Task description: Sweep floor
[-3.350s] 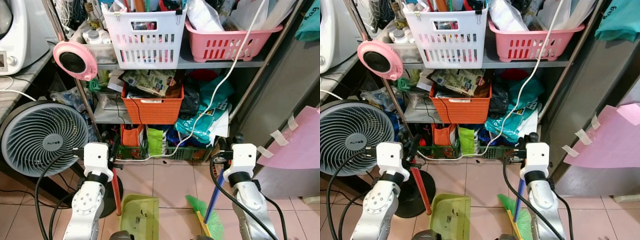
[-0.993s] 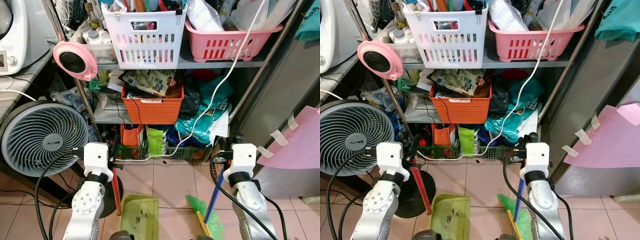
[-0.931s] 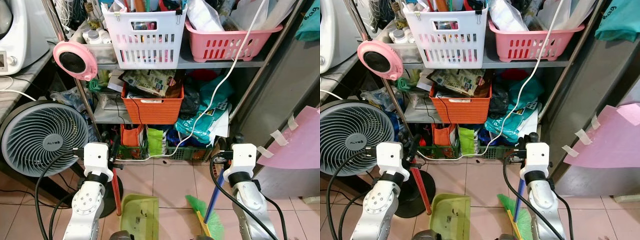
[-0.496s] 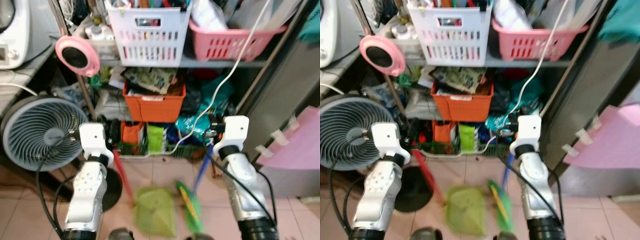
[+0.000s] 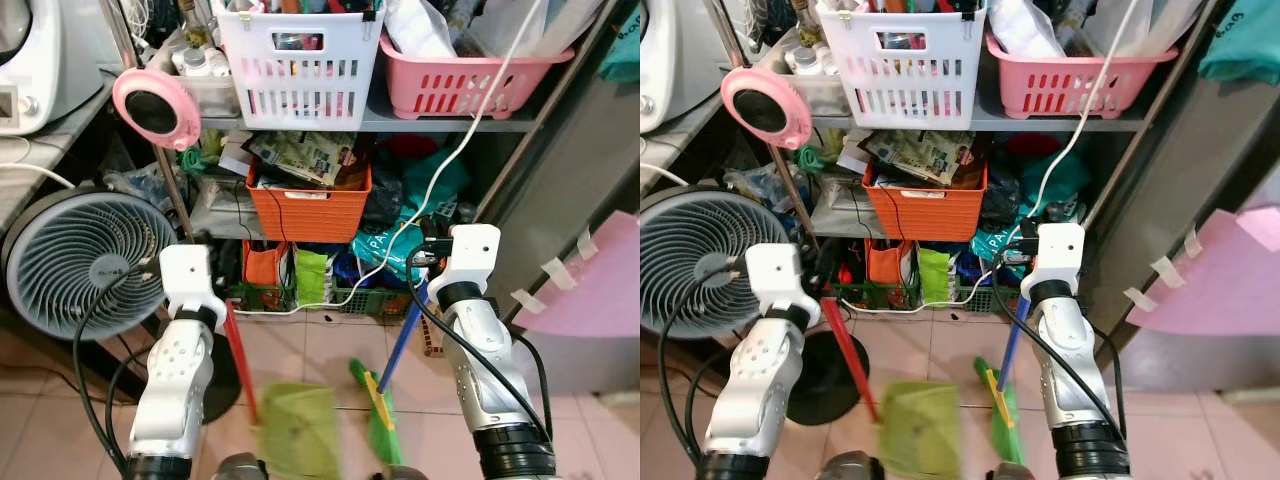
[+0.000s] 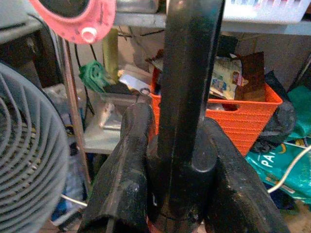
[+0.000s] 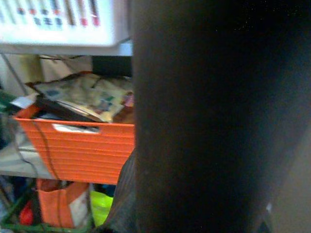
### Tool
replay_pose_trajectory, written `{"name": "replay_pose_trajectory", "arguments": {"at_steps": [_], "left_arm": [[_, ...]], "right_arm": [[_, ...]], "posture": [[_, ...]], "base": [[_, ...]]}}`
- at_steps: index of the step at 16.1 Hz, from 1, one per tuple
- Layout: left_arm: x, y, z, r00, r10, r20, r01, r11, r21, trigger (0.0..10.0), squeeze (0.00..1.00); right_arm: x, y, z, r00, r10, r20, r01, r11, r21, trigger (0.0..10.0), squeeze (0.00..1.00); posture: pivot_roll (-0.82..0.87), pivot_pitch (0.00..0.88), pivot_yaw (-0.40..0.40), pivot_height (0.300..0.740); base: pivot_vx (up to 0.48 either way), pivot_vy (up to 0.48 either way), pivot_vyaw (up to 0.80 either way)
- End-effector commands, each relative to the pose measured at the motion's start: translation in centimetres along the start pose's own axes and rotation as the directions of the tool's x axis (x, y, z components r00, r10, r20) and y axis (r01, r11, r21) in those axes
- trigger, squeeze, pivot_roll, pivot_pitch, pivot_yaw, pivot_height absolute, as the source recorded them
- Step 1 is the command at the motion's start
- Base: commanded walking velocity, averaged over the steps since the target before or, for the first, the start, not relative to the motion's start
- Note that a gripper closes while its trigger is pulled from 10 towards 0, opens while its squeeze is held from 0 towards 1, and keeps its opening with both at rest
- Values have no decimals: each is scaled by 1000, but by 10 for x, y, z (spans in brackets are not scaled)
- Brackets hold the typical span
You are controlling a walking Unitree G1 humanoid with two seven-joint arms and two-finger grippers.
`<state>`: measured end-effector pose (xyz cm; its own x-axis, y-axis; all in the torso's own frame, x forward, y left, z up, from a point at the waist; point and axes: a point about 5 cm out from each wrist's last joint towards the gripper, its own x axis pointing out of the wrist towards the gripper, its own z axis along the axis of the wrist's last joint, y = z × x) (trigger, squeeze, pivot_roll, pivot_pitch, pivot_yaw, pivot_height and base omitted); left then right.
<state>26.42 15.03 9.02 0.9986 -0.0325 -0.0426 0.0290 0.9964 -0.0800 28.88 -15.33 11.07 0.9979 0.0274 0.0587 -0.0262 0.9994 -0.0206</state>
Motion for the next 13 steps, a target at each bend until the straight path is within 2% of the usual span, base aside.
{"name": "replay_pose_trajectory", "arguments": {"at_steps": [1, 2, 5, 13], "left_arm": [[1, -4, 11, 999, -7, 47, 7, 1000, 1, 10000, 0], [-1, -5, 10, 999, -16, 41, 16, 1000, -2, 10000, 0], [-1, -9, 9, 999, -39, 28, 39, 999, -1, 10000, 0], [2, -13, 10, 998, -55, 28, 55, 998, 6, 10000, 0]], "right_arm": [[-2, -8, -1, 999, -32, -2, 32, 999, -32, 10000, 0], [-4, -9, -2, 999, -37, -6, 37, 999, -29, 10000, 0], [-5, -9, -3, 999, -32, -7, 31, 999, -27, 10000, 0], [1, -11, 1, 999, -41, 8, 42, 999, -30, 10000, 0]], "posture": [[-28, 0, 42, 740], [-30, 0, 42, 740], [-30, 0, 43, 740], [-38, 0, 44, 740]], "base": [[0, 0, -800], [0, 0, -800], [0, 0, 0], [-351, 0, 0]]}}
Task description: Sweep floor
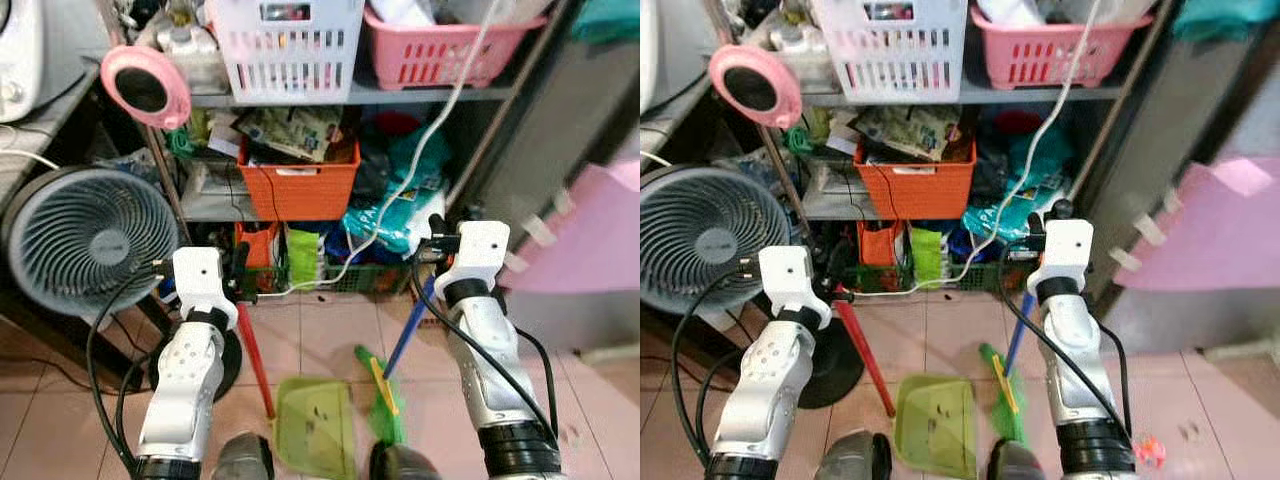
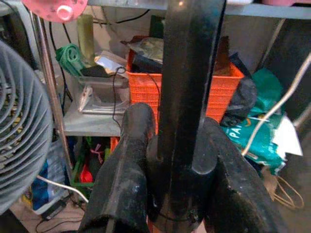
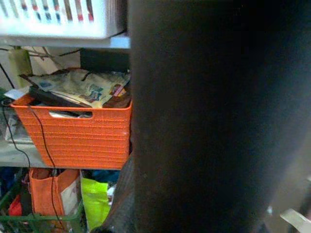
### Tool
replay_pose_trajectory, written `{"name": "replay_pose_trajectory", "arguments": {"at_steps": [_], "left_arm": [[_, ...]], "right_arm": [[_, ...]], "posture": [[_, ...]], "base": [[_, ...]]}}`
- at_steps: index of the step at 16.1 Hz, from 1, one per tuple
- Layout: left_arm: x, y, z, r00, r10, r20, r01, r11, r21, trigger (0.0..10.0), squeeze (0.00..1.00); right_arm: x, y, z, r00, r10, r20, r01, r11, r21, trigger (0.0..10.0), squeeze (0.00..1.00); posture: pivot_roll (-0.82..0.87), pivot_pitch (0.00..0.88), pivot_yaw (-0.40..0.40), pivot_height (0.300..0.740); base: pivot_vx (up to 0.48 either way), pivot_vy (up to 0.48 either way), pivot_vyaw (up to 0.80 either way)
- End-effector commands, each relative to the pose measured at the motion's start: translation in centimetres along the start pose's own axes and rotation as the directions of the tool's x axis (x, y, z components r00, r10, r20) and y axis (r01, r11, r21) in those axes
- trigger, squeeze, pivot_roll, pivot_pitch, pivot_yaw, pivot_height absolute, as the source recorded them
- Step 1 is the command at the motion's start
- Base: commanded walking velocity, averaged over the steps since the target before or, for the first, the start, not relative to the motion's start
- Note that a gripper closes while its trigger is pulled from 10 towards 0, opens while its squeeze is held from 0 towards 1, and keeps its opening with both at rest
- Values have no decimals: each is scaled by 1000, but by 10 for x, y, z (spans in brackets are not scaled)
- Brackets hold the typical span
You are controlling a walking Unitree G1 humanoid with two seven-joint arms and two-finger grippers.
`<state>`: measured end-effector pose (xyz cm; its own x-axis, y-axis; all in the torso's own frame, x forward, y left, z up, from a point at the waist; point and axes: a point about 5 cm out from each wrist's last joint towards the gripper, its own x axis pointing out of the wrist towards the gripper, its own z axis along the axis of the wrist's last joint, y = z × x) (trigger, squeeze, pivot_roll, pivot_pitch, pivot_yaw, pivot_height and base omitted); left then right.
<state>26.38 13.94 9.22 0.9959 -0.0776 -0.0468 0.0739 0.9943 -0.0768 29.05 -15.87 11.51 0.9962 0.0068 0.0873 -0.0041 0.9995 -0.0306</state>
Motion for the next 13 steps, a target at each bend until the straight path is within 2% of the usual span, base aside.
{"name": "replay_pose_trajectory", "arguments": {"at_steps": [1, 7, 8, 9, 10, 12, 13], "left_arm": [[3, -2, 9, 999, -11, 35, 11, 1000, 2, 10000, 0], [3, -5, 8, 999, -21, 27, 21, 1000, -1, 10000, 0], [4, -7, 9, 999, -39, 37, 40, 999, -18, 10000, 0], [3, -7, 12, 998, -24, 64, 29, 996, -80, 10000, 0], [2, -8, 11, 998, -38, 54, 44, 994, -101, 10000, 0], [-1, -8, 5, 998, -47, 31, 49, 996, -74, 10000, 0], [-2, -8, 3, 998, -48, 29, 50, 995, -88, 10000, 0]], "right_arm": [[-1, -6, -3, 1000, -20, -20, 20, 1000, -20, 10000, 0], [-1, -6, -4, 1000, -19, -23, 18, 1000, -24, 10000, 0], [-1, -6, -4, 1000, -18, -22, 17, 1000, -24, 10000, 0], [-2, -7, -5, 999, -20, -27, 19, 1000, -25, 10000, 0], [-3, -8, -5, 999, -24, -33, 23, 999, -26, 10000, 0], [-6, -9, -9, 999, -27, -43, 26, 999, -27, 10000, 0], [-7, -9, -11, 998, -31, -49, 30, 999, -26, 10000, 0]], "posture": [[-39, 0, 43, 740], [-45, 0, 43, 740], [-47, 0, 41, 740], [-47, 0, 41, 740], [-47, 0, 41, 740], [-53, 0, 38, 740], [-56, 0, 40, 740]], "base": [[-352, 0, 0], [-352, 0, 0], [0, 0, 0], [0, 0, 0], [0, 0, 0], [0, 0, -666], [0, 0, -800]]}}
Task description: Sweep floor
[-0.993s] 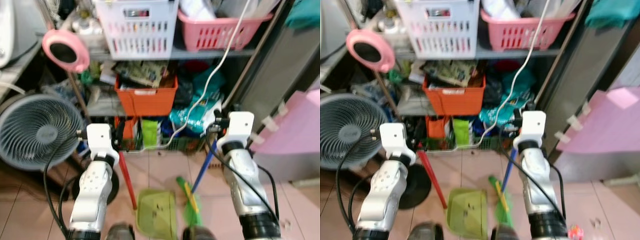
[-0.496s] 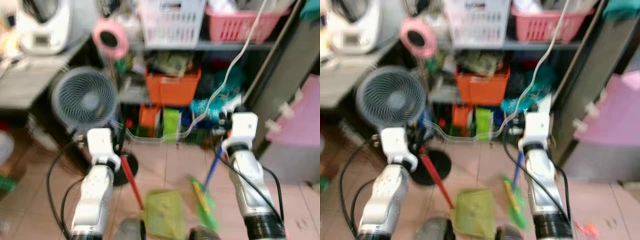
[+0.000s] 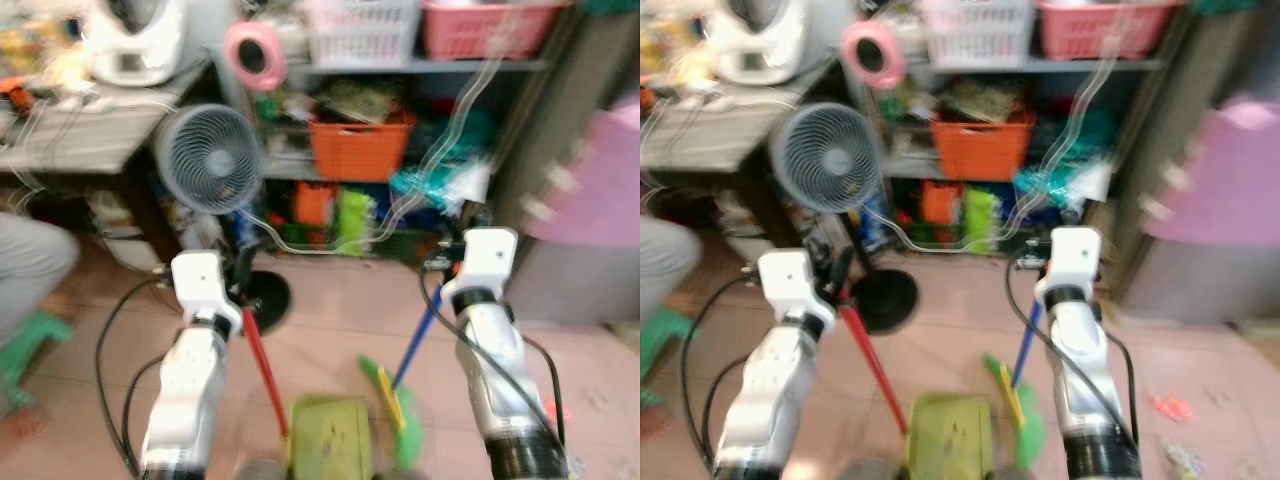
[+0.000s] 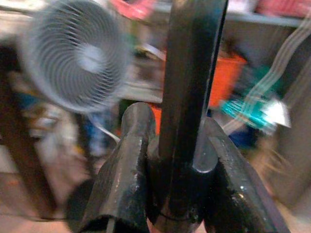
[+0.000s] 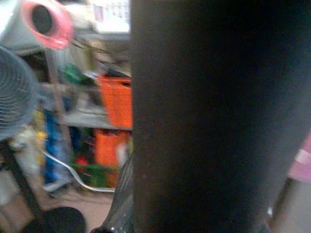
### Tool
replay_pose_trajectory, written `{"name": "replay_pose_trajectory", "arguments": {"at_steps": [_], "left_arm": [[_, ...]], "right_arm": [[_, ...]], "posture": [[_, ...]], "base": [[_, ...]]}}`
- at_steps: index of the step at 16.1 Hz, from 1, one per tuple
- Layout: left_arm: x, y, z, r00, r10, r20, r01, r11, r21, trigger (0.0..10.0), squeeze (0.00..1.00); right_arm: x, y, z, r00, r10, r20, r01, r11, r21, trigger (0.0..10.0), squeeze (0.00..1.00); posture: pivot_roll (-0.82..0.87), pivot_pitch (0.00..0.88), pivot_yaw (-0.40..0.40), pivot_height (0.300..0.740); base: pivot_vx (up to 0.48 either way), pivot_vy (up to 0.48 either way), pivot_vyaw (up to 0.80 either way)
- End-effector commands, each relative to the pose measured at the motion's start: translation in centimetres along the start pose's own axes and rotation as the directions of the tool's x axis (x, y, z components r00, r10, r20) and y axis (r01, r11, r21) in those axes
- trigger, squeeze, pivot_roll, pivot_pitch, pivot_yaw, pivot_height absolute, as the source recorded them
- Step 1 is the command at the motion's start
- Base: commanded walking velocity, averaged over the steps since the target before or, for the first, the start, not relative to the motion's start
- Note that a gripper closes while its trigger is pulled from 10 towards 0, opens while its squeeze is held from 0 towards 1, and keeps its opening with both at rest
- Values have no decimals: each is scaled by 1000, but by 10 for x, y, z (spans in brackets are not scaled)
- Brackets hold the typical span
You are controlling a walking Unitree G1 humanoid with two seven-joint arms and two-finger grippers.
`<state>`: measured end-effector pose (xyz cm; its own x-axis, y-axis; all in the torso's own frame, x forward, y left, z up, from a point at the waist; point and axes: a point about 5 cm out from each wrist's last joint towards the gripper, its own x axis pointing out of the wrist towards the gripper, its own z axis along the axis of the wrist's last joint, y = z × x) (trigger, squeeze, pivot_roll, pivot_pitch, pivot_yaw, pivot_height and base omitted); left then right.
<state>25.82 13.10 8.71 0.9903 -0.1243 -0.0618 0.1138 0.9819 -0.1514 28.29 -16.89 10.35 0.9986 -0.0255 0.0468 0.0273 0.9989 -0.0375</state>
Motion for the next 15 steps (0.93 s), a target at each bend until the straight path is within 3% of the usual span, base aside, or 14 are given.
{"name": "replay_pose_trajectory", "arguments": {"at_steps": [1, 3, 15], "left_arm": [[2, -1, 9, 999, -5, 47, 6, 1000, -14, 10000, 0], [3, -2, 10, 999, -7, 48, 9, 1000, -24, 10000, 0], [13, 4, 19, 998, -19, 57, 23, 998, -56, 10000, 0]], "right_arm": [[1, 0, 0, 1000, -2, -9, 1, 1000, -16, 10000, 0], [1, 0, 0, 1000, -3, -12, 3, 1000, -18, 10000, 0], [16, 8, 14, 998, 20, 53, -18, 999, -46, 10000, 0]], "posture": [[-56, 0, 41, 740], [-56, 0, 42, 740], [-58, 0, 63, 740]], "base": [[0, 0, -800], [0, 120, -800], [0, 480, -800]]}}
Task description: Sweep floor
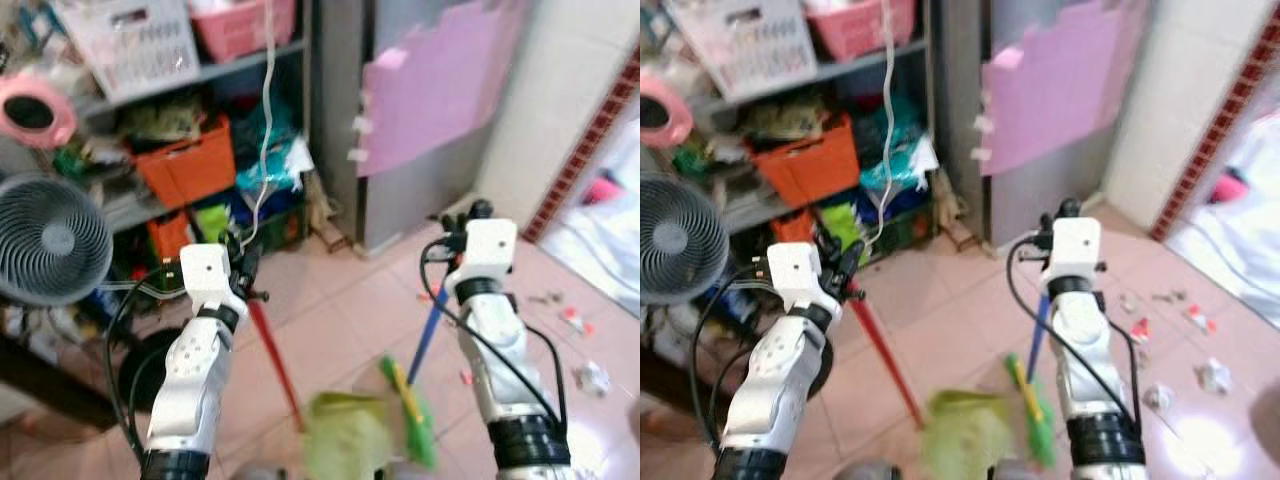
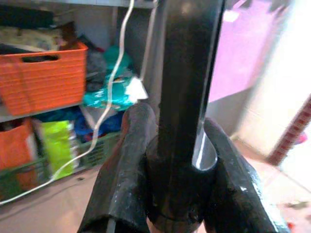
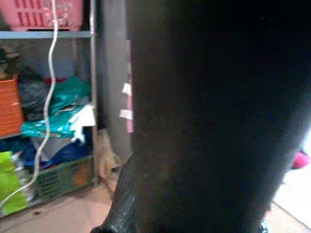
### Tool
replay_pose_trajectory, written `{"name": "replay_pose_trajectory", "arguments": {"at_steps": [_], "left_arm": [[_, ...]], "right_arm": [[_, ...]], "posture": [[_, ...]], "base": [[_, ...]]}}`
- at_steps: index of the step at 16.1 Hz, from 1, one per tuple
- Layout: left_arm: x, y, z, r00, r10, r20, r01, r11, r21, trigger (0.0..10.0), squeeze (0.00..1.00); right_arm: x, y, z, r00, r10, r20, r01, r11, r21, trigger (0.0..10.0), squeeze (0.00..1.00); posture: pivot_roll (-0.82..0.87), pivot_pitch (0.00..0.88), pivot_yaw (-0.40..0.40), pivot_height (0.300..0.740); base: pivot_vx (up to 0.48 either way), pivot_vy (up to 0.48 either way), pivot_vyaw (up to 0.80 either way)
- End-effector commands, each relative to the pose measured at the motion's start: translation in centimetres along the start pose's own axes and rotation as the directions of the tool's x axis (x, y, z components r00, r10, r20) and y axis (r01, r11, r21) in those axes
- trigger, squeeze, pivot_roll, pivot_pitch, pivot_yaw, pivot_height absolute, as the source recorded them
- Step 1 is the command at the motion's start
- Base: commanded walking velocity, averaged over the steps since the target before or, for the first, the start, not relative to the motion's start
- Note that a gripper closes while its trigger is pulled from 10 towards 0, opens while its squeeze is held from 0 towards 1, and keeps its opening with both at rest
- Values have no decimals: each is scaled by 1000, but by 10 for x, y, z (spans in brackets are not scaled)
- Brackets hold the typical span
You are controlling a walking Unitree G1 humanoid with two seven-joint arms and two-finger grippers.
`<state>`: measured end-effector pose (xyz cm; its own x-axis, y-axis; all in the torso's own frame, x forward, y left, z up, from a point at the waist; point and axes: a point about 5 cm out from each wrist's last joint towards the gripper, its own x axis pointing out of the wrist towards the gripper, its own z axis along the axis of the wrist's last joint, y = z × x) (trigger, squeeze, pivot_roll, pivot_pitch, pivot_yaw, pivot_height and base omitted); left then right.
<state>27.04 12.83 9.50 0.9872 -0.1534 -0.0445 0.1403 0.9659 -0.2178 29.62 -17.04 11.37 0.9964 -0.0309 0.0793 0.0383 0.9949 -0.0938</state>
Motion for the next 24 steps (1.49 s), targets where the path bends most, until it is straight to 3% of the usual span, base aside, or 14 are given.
{"name": "replay_pose_trajectory", "arguments": {"at_steps": [1, 5, 9, 15, 19, 24], "left_arm": [[0, 7, 10, 999, 9, 41, -9, 1000, 10, 10000, 0], [0, 8, 6, 1000, -2, 15, 1, 998, 63, 10000, 0], [1, 12, 6, 1000, -7, 9, 6, 998, 65, 10000, 0], [3, 12, 13, 999, -13, 38, 11, 999, 52, 10000, 0], [2, 19, 17, 999, 12, 53, -15, 999, 49, 10000, 0], [3, 11, 15, 998, -31, 47, 28, 997, 71, 10000, 0]], "right_arm": [[1, 9, 4, 999, 25, 21, -25, 1000, 10, 10000, 0], [-6, 9, -3, 1000, 18, 1, -18, 1000, -2, 10000, 0], [-11, 9, -9, 1000, 5, -18, -5, 1000, -3, 10000, 0], [0, 8, 3, 999, 2, 40, -2, 1000, -9, 10000, 0], [5, 10, 10, 997, 17, 78, -14, 999, -41, 10000, 0], [4, 10, 12, 996, 14, 88, -9, 999, -52, 10000, 0]], "posture": [[-58, 0, 63, 740], [-54, 0, 65, 740], [-48, 0, 66, 740], [-37, 0, 69, 740], [-34, 0, 67, 740], [-41, 0, 70, 740]], "base": [[0, 480, -800], [0, 480, -800], [0, 460, -800], [0, 112, -617], [400, 263, -578], [403, 213, -216]]}}
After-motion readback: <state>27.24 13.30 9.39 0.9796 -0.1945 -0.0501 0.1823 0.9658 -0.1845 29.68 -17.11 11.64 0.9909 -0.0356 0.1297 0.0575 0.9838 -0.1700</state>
